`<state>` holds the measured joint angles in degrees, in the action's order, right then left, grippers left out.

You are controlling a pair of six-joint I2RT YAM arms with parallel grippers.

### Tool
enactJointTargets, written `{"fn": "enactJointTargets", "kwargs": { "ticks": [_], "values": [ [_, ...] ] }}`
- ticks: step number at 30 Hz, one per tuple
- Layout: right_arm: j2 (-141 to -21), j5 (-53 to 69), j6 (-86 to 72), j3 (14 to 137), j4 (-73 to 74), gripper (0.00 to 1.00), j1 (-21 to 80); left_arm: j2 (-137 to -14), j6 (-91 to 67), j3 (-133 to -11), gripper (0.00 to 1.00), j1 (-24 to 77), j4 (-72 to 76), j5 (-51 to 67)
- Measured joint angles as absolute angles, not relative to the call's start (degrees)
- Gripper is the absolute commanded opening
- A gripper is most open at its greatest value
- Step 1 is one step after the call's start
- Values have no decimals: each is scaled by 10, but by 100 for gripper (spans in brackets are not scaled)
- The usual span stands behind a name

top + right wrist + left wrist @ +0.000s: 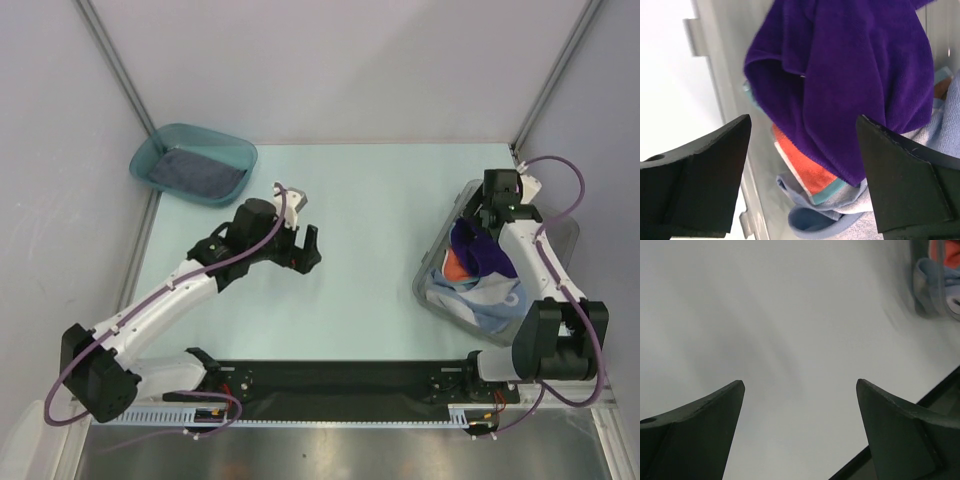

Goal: Fold and stack the towels
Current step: Grab crumpled towel, then move the towel to the center of the board

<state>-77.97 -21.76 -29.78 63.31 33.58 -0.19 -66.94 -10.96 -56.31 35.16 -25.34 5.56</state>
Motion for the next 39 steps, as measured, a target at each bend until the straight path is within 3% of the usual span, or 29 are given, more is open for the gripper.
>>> {"fn": "enactJointTargets", "kwargs": {
  "ticks": [3, 14, 15, 16, 19, 22, 30, 34, 39],
  "values": [
    [-796, -218, -312, 630, 336, 88, -23, -663, -110, -563, 100, 380, -252, 65],
    [-794, -177, -379, 527, 322, 65, -124, -647, -110, -563, 100, 383, -252, 78],
    [-792, -172, -383, 516, 318, 59, -125, -648, -110, -563, 100, 383, -253, 78],
    [-790, -168, -387, 507, 315, 44, -125, -649, -110, -563, 100, 383, -255, 78],
    [-777, -166, -388, 490, 301, 17, -124, -649, -110, -563, 100, 383, -259, 76],
    [-747, -170, -379, 496, 294, 6, -125, -649, -110, -563, 100, 383, -263, 67],
    [-699, -153, -315, 688, 312, 0, -105, -648, -112, -563, 100, 380, -269, 30],
    [-679, -5, -314, 777, 272, 0, -64, -624, -126, -561, 100, 349, -267, 1],
    [-645, 150, -350, 789, 178, 5, 36, -552, -146, -548, 100, 291, -246, -53]
  ]
}}
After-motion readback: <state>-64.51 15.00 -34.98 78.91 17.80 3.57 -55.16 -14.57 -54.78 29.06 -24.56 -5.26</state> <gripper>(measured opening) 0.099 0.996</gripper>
